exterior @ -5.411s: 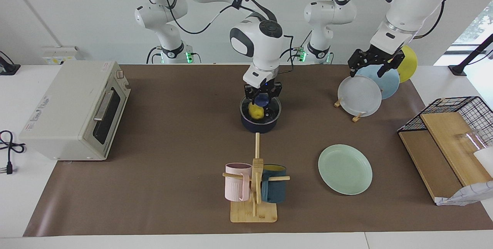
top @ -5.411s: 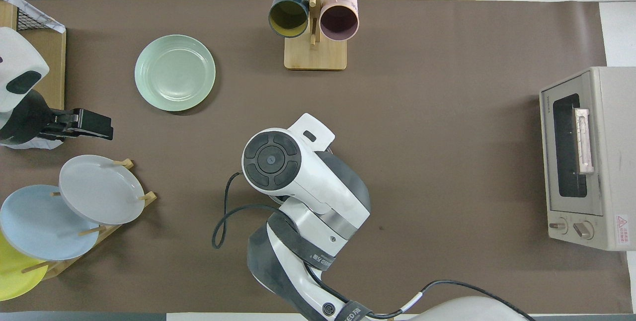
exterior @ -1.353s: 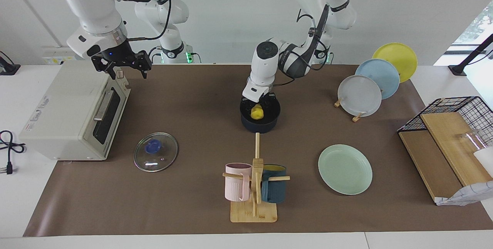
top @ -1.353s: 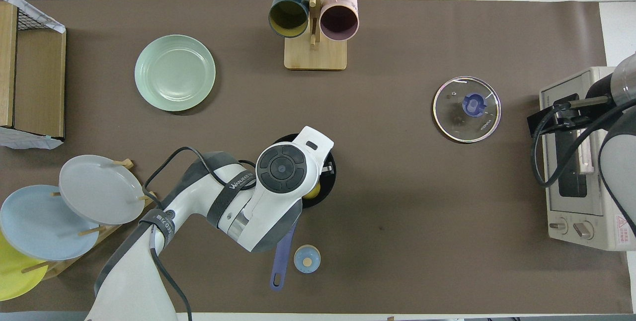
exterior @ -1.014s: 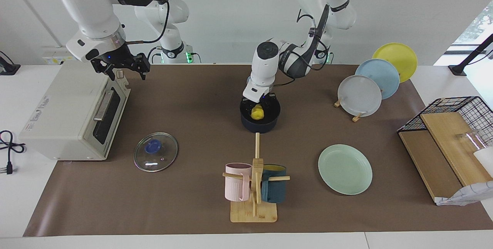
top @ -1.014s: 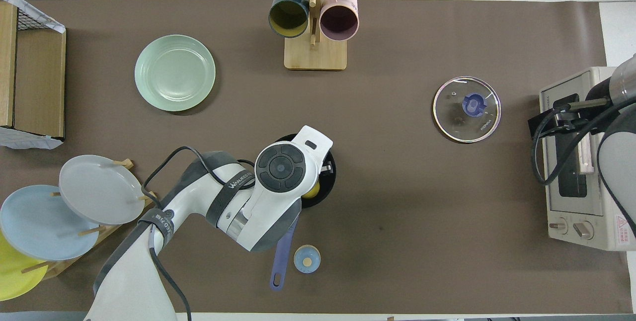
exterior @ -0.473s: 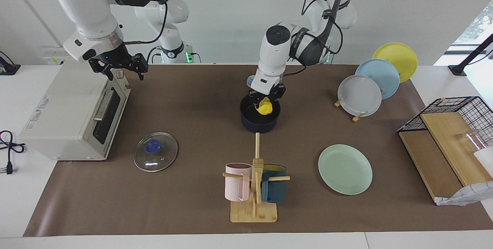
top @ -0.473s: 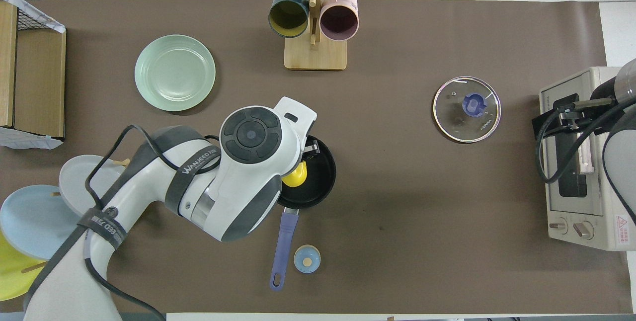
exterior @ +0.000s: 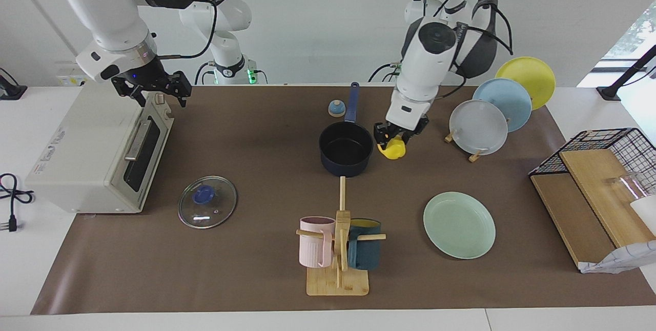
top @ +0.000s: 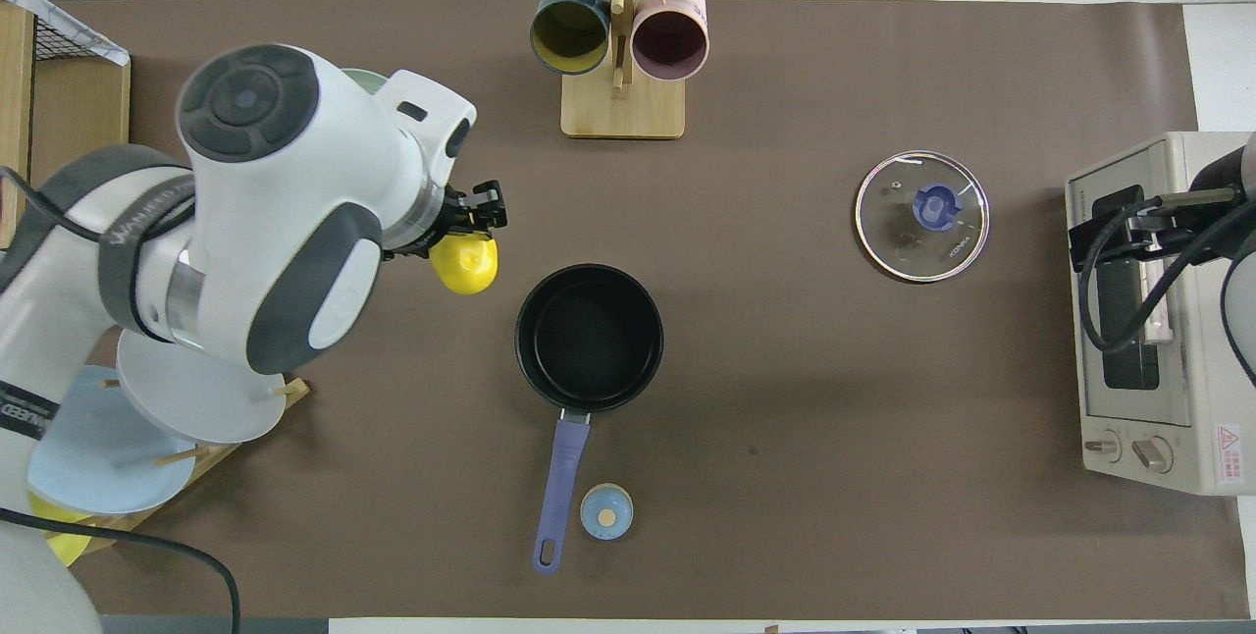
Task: Transfer potato from pot to plate
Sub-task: 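Carry the potato with the left gripper onto the green plate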
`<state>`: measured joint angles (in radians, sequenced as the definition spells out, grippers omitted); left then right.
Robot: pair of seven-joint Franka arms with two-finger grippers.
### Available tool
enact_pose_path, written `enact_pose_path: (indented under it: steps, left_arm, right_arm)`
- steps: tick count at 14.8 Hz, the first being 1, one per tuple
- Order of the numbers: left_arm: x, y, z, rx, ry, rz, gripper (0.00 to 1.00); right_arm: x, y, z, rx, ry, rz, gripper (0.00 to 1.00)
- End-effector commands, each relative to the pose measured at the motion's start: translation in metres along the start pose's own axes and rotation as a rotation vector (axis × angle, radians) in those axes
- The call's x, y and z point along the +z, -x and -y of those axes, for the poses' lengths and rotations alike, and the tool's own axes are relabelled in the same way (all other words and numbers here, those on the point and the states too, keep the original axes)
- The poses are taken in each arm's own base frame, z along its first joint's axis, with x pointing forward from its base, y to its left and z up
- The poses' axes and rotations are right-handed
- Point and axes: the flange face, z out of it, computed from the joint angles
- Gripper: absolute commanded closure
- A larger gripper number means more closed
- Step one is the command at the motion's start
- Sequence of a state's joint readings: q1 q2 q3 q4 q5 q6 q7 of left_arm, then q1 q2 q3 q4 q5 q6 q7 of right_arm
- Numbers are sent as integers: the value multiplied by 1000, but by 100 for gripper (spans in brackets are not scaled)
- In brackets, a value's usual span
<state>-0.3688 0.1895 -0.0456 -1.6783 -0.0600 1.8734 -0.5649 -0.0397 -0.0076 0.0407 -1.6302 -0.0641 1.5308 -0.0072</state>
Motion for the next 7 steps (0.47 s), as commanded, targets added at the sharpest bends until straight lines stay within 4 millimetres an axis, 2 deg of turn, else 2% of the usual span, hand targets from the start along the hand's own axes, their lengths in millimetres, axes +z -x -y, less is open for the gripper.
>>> enact_pose_path:
  steps: [1,2,3,4,7]
  left_arm:
    - [-1,-50,47,82,18,31,100]
    - [6,-62,61,105,16,33,100]
    - [11,-75,69,141,20,22,100]
    - [18,-91,85,151,23,15,100]
    - [54,-128,100,150,-7,-21,100]
  right_arm:
    - [-7,0,-26,81,-76,-60,0]
    - [-7,1,-35,98,-85,-62,0]
    - [-5,2,-38,102,-85,-54,0]
    - [-3,4,-40,103,-82,-48,0]
    - [-4,6,-31,85,-72,-31,0]
